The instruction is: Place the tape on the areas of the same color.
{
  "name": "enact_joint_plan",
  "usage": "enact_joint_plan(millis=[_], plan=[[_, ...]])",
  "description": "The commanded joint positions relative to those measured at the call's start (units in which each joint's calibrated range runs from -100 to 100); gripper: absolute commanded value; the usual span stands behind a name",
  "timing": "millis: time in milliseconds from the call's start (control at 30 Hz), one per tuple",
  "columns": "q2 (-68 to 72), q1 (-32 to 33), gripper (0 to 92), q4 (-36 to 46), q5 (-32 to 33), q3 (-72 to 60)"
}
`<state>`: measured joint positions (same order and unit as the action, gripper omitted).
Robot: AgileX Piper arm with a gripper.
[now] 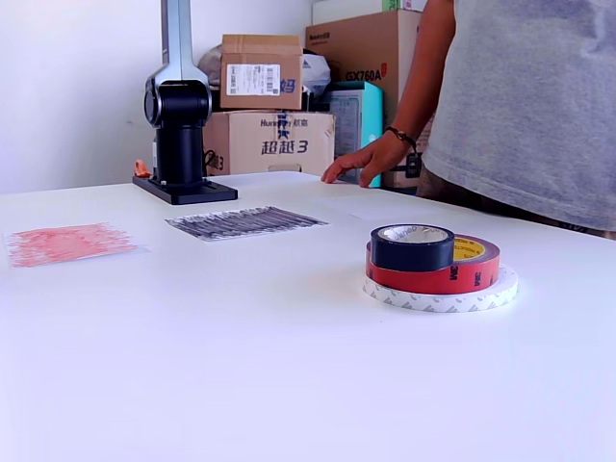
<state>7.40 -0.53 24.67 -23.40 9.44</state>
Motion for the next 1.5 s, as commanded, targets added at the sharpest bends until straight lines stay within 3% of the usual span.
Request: enact_joint_plan(millis=[0,133,267,500,800,1133,1333,1467], plan=[[6.4,0.3,0.1,30.4,11.9,-11.5],[13.5,0.1,0.1,40.2,18.9,-18.0],[18.8,-0.1,0.1,45.1,24.1,-19.2],[24.9,-0.2,0.5,47.8,24.8,-18.6],[33.6,-3.1,0.6,47.1,36.8,-24.9],[40.1,-4.4,0.8,47.8,42.6,-37.4],[45.6,-5.8,19.4,47.8,48.1,-43.3],[48.3,-5.9,31.7,47.8,48.5,-44.9]])
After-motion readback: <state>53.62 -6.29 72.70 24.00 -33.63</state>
